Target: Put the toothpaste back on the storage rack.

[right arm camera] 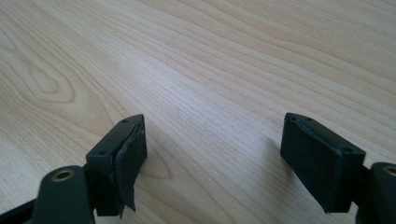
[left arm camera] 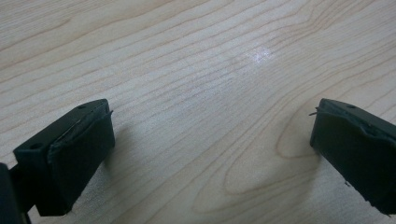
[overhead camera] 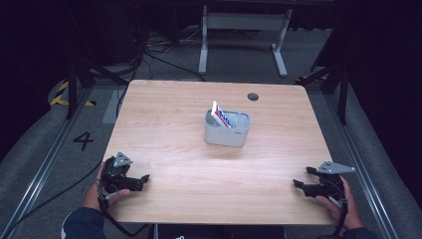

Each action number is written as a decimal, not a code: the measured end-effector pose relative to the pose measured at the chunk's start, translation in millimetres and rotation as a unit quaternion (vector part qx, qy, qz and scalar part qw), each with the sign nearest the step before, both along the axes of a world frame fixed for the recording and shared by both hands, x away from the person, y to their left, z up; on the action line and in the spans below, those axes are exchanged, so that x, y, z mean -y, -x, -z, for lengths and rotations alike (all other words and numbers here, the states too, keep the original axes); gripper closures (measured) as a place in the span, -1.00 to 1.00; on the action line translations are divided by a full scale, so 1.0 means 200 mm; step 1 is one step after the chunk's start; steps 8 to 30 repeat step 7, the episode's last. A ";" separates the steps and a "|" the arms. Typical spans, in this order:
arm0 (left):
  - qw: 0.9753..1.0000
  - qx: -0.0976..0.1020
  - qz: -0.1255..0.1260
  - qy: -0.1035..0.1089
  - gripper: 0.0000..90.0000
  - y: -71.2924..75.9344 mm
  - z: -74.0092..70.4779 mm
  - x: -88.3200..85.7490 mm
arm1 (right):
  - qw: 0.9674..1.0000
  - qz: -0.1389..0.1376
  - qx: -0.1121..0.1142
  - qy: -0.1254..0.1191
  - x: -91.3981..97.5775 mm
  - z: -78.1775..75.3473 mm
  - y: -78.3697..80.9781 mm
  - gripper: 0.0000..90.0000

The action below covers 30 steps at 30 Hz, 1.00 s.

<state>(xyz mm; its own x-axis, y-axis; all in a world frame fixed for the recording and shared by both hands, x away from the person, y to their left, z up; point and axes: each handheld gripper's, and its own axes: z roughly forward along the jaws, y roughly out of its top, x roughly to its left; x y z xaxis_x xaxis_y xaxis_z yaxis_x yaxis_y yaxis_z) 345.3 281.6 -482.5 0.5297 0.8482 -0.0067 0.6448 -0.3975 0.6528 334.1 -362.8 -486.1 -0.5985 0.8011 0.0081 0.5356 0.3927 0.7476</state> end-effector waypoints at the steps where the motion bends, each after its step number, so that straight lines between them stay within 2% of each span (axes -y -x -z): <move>1: 1.000 0.000 0.000 0.000 -1.00 0.00 0.00 0.00 | 1.000 0.000 0.000 0.000 0.00 0.00 0.00 -0.48; 30: 1.000 0.001 -0.002 0.000 -1.00 0.00 0.00 0.00 | 1.000 0.000 0.000 0.002 0.00 0.00 0.00 -0.49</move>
